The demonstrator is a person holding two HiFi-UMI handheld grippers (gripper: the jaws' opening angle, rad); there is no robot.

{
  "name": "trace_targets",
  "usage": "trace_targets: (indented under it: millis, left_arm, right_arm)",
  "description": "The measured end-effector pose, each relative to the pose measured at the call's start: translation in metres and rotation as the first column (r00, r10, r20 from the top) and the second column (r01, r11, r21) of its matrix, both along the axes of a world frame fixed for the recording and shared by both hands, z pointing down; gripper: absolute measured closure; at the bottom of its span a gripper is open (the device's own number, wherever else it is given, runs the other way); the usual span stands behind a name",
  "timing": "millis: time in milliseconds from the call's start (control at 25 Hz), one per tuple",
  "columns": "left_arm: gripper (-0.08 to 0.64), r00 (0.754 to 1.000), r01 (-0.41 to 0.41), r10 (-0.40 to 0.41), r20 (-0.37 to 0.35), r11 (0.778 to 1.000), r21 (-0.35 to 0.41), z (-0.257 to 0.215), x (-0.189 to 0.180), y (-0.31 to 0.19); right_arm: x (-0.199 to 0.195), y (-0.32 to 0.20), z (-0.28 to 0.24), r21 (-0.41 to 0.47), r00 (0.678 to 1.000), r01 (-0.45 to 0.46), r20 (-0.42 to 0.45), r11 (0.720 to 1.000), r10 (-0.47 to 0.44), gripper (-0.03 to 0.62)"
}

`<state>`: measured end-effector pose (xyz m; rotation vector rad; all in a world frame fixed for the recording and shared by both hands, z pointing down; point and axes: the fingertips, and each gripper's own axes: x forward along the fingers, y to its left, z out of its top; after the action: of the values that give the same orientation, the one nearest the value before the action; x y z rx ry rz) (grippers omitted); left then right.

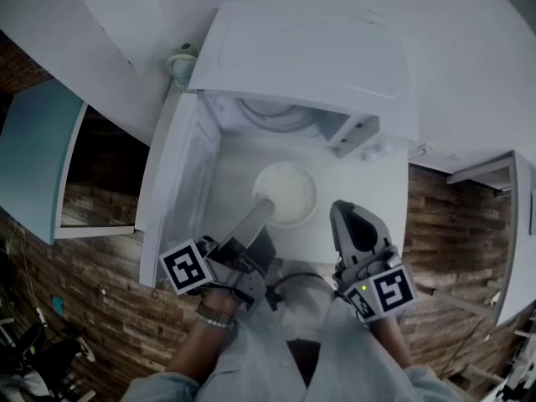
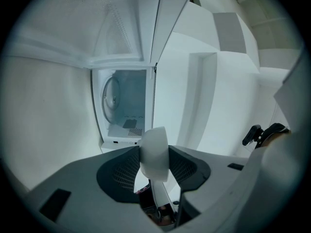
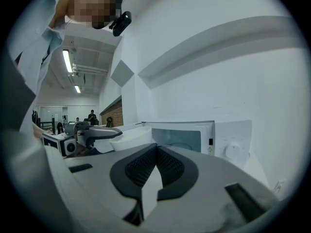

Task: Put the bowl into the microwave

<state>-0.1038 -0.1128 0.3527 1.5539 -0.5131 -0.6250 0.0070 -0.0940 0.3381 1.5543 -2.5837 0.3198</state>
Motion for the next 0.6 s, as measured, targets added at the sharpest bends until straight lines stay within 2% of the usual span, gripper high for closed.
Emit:
trace_targets:
  millis: [240,600]
  left_arm:
    - [0.383,1.000,0.022,-0.022,0.004,1.000,-0.014,0.005,0.003,-0.013]
    - [0.383,0.997,0.065,-0.064,0.033,0.997,-0.037,0.020,0.001,-0.035]
  right_arm:
    - [0.002,-0.016,0.003,-0.007,0.999,0.032,-0.004,0.999,-0.032,0.594]
    - [0.006,-0.033,0.021,-0.083,0.997,0.070,-0.010,0.994,-0.071,0.595]
